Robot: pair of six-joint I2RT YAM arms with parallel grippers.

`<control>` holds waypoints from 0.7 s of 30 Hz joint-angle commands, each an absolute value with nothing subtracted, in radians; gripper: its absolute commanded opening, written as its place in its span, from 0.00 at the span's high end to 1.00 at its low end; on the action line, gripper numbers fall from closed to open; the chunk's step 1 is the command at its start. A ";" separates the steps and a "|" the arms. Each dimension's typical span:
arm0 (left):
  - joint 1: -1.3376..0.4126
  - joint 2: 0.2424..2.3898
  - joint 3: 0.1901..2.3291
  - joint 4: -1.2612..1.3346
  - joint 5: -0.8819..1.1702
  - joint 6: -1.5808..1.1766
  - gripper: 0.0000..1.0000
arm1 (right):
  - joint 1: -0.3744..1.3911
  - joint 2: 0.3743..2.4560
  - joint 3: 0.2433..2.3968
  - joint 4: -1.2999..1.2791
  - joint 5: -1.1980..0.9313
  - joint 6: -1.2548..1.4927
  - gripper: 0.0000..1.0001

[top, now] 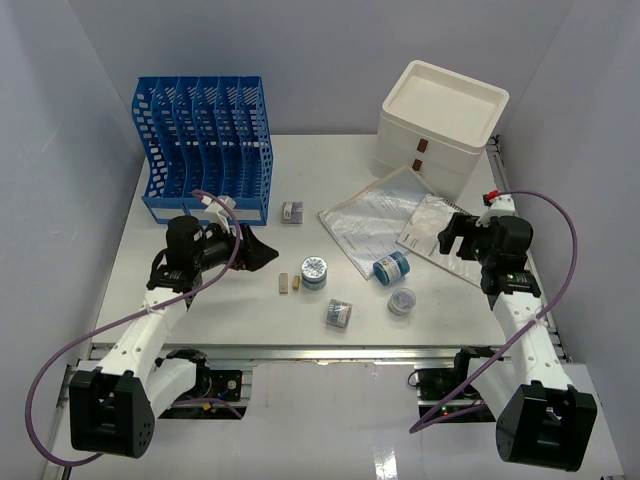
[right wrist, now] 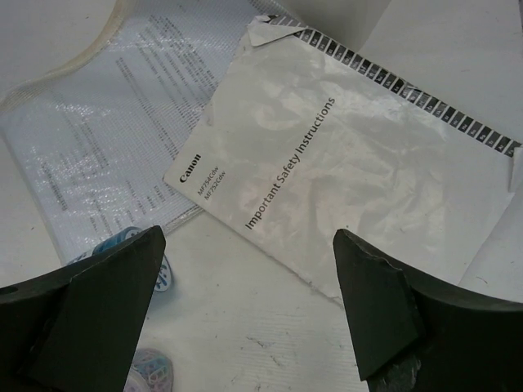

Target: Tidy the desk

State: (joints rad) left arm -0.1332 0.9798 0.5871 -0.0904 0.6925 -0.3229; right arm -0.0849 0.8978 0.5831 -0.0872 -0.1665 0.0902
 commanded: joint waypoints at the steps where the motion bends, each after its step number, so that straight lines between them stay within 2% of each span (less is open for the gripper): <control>1: -0.145 0.979 0.623 -0.092 0.719 -0.318 0.02 | -0.089 0.868 0.600 -0.075 -0.321 0.000 0.10; 13: -0.201 1.010 0.634 -0.091 0.740 -0.329 0.02 | -0.085 0.798 0.530 -0.131 -0.702 -0.340 0.10; 18: -0.259 1.027 0.632 -0.101 0.703 -0.395 0.02 | -0.071 0.949 0.736 -0.487 -0.810 -0.578 0.10; 21: -0.282 1.015 0.649 -0.157 0.622 -0.444 0.04 | -0.071 1.017 0.772 -0.558 -0.842 -0.642 0.10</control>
